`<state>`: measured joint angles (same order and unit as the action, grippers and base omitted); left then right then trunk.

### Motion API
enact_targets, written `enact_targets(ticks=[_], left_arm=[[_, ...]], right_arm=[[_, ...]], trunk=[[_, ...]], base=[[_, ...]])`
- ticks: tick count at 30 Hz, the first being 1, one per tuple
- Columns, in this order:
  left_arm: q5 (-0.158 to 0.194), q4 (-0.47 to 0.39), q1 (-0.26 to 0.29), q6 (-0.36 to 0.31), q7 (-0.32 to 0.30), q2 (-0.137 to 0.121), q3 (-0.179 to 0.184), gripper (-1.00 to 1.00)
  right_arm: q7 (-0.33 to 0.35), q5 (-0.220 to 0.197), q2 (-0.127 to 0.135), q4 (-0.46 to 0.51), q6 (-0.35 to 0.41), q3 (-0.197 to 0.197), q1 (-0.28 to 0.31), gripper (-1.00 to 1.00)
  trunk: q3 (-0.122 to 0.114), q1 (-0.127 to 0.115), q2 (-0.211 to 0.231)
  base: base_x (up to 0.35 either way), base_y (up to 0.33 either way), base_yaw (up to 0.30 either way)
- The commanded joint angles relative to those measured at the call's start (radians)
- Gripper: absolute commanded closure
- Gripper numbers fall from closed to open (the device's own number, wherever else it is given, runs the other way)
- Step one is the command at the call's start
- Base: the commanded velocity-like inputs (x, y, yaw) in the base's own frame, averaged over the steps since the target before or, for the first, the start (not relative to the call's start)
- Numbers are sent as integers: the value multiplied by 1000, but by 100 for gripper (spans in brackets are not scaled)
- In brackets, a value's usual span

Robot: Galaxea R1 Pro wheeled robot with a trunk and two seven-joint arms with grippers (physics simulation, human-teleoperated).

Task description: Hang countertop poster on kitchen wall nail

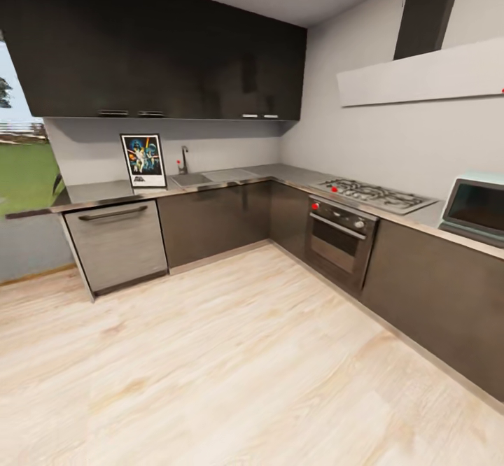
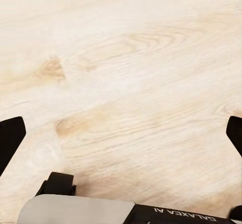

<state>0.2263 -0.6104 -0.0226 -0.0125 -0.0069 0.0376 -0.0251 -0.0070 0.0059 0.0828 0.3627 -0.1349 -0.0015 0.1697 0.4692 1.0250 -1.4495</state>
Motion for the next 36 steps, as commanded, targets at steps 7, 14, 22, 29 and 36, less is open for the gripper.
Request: enact_targets(ticks=[7, 14, 22, 29, 36], left_arm=[[7, -2, 0, -1, -1, 1, -3, -100], [7, -2, 0, -1, -1, 1, -3, -100], [7, -2, 0, -1, -1, 1, -3, -100], [7, -2, 0, -1, -1, 1, -3, -100], [7, -2, 0, -1, -1, 1, -3, -100]], right_arm=[[-1, 0, 0, -1, -3, 0, 1, -100], [-1, 0, 0, -1, -3, 0, 1, -100], [-1, 1, 0, -1, -3, 0, 1, -100], [-1, 0, 0, -1, -3, 0, 1, -100], [-1, 0, 0, -1, -3, 0, 1, -100]], trunk=[[1, 0, 0], [1, 0, 0], [1, 0, 0], [1, 0, 0], [1, 0, 0]], base=[[0, 0, 293], [0, 0, 293], [0, 0, 293], [0, 0, 293], [0, 0, 293]])
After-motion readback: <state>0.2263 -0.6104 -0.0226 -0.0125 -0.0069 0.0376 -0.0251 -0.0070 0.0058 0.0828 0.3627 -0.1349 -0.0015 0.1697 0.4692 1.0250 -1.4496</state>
